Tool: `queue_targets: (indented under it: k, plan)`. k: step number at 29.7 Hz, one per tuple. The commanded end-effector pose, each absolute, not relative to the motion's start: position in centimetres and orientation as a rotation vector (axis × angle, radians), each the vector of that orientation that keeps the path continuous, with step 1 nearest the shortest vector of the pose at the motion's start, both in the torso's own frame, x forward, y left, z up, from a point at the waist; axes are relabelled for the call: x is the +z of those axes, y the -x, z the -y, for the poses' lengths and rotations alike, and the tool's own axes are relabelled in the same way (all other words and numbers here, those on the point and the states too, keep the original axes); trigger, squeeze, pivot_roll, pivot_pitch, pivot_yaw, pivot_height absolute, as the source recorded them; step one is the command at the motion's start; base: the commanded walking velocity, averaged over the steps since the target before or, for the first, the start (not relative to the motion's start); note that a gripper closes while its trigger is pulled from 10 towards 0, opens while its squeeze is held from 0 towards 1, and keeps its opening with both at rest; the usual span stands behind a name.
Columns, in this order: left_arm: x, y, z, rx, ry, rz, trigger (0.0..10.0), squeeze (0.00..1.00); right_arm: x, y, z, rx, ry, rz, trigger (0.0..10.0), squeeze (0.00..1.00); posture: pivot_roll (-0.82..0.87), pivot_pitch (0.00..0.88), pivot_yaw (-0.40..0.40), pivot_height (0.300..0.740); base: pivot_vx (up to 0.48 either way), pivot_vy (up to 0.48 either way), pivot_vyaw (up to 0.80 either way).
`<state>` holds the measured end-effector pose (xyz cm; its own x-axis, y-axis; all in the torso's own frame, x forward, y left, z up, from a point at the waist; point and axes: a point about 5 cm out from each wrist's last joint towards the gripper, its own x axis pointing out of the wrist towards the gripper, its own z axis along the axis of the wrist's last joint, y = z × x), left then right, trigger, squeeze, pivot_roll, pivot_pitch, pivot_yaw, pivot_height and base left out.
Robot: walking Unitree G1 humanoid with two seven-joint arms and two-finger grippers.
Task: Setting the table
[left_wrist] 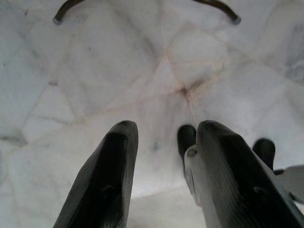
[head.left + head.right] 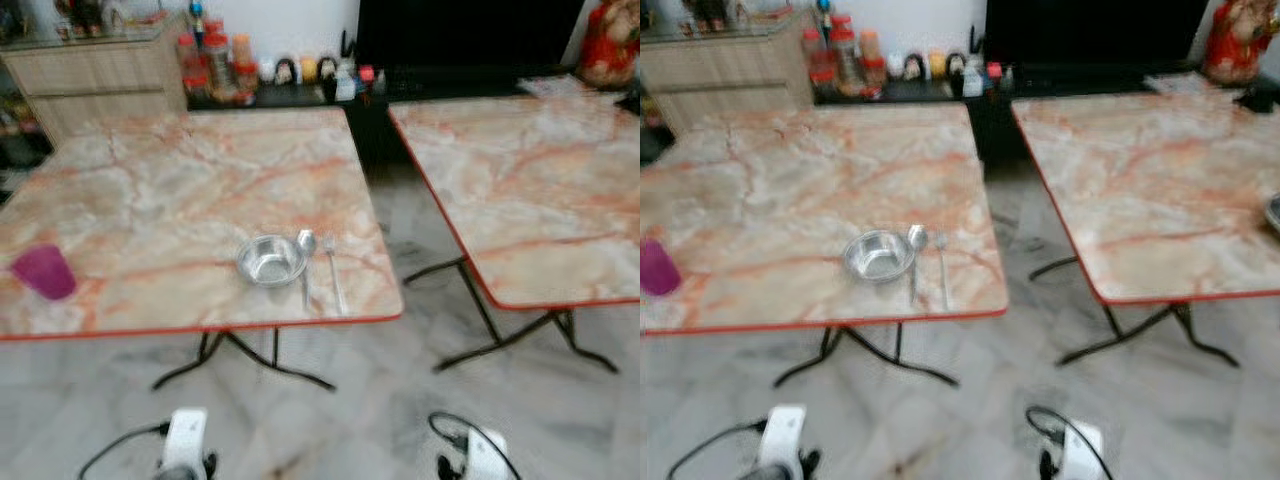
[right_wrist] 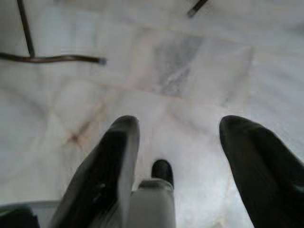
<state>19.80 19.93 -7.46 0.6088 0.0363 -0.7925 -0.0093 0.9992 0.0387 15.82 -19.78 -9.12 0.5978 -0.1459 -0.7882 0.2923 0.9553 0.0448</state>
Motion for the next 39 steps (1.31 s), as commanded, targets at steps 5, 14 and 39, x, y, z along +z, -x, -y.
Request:
queue_targets:
  k: [5, 14, 39]
  plan:
    - [-7.51, -19.62, -20.23, 0.026, -0.047, -0.921, 10.0, 0.0, -8.86, -16.44, 19.59, -0.25, -0.182, -0.874, 10.0, 0.0, -0.01, 0.0, -0.014, 0.74, 0.0, 0.0, 0.0]
    - [-7.52, -19.65, -20.06, 0.023, -0.043, -0.922, 10.0, 0.0, -8.9, -16.39, 19.64, -0.246, -0.171, -0.884, 10.0, 0.0, -0.01, 0.0, -0.016, 0.74, 0.0, 0.0, 0.0]
    - [-7.52, -19.65, -20.06, 0.023, -0.043, -0.922, 10.0, 0.0, -8.9, -16.39, 19.64, -0.246, -0.171, -0.884, 10.0, 0.0, -0.01, 0.0, -0.016, 0.74, 0.0, 0.0, 0.0]
